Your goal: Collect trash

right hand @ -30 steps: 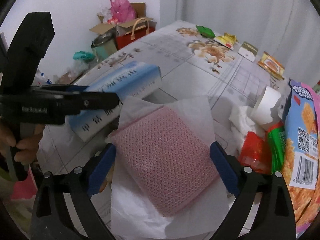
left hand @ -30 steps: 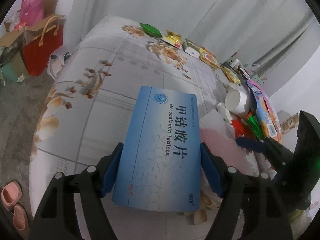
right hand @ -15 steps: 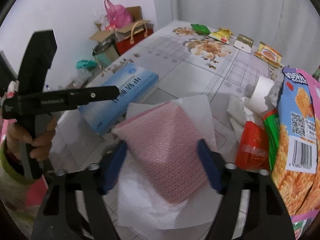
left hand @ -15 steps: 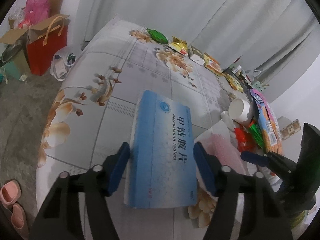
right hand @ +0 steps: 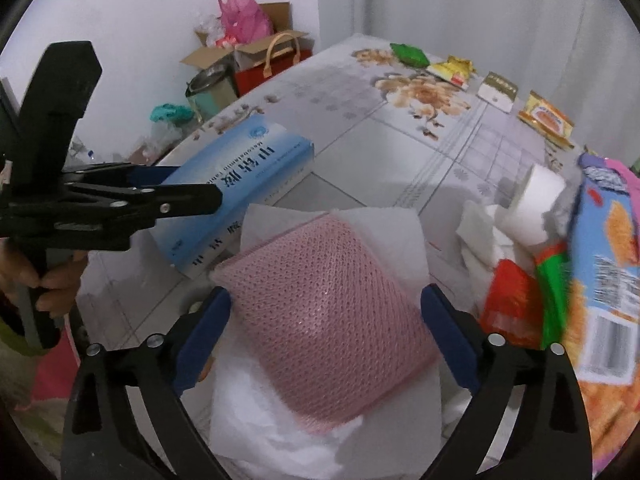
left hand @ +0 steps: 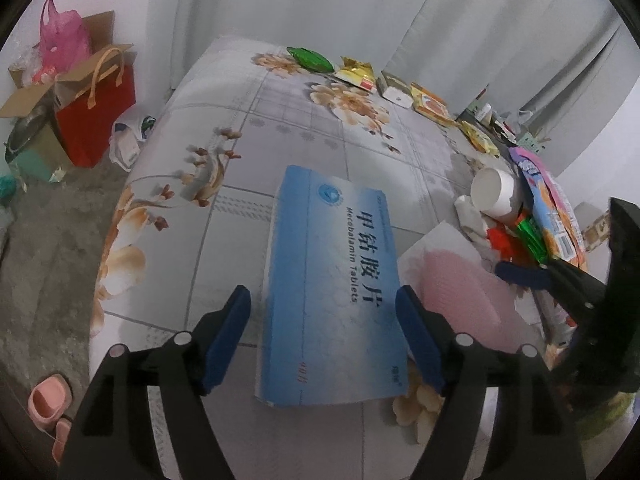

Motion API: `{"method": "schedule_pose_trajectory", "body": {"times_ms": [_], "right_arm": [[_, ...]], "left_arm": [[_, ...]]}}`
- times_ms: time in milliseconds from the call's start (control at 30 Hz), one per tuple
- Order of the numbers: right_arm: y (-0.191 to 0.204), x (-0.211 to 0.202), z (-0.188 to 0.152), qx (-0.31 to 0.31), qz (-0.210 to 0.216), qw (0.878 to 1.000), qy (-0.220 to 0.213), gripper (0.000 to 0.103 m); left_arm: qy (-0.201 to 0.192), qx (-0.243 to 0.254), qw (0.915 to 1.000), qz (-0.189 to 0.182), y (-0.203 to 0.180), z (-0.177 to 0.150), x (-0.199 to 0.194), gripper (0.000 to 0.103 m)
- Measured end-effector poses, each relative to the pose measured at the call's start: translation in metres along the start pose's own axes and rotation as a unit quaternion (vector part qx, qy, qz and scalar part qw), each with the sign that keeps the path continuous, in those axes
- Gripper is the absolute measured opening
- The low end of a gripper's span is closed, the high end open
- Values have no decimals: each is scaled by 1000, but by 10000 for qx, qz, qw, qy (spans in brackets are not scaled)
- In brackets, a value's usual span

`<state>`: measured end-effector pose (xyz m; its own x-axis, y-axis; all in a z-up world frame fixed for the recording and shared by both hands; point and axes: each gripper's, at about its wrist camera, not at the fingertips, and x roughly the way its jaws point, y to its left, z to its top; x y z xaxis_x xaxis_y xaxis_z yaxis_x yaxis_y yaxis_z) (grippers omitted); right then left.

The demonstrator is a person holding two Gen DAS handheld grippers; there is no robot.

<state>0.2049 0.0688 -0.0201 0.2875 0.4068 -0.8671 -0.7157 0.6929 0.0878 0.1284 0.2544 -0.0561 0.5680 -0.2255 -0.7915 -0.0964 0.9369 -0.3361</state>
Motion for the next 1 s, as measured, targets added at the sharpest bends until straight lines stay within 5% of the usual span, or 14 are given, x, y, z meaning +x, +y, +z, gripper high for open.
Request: {"method": "schedule_pose_trajectory", "body": {"times_ms": [400,700,1000], "right_arm": [[-8,-34,-5,606,240,9967,-483,79],[-27,-76,-9,1532,545,9787,-1251,78],[-35,-90,-19,1953,707,9681,-1402,77]], "left_arm": [[-108,52,9999,-58,-2,-1,-6,75],[-117,614,9976,295,-22,-8,-2,81],[-101,626,9968,480,-19,-10,3,73]]}}
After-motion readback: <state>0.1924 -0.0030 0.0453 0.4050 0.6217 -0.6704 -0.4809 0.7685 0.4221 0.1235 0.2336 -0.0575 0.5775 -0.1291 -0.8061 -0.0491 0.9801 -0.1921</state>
